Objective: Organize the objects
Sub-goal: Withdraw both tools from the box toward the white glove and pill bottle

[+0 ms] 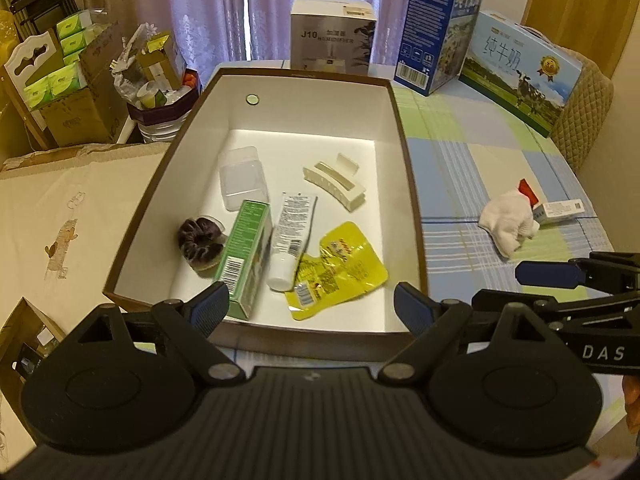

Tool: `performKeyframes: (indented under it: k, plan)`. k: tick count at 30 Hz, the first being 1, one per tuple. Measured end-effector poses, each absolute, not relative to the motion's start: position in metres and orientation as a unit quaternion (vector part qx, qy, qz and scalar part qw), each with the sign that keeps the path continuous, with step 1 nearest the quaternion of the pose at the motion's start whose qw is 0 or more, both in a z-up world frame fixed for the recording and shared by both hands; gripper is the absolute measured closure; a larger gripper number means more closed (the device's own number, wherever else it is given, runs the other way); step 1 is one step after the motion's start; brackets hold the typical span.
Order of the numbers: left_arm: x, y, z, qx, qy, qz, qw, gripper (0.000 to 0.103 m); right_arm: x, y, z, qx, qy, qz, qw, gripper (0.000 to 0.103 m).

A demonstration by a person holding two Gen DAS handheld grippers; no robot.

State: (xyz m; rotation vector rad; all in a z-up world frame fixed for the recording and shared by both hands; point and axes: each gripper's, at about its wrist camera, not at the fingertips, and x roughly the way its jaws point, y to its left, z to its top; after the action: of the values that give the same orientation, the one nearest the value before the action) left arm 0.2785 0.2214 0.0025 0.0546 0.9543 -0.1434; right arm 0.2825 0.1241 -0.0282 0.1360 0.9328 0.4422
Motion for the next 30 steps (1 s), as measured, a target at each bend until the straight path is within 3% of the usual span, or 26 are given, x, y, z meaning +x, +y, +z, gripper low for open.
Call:
performKeyframes:
  k: [30]
  plan:
    - [0.256,0.074,-0.020,0.053,0.486,-0.119,0.864,0.016,0.244,-0.027,-0.046,0.095,0.489,0.150,0.854,0.044]
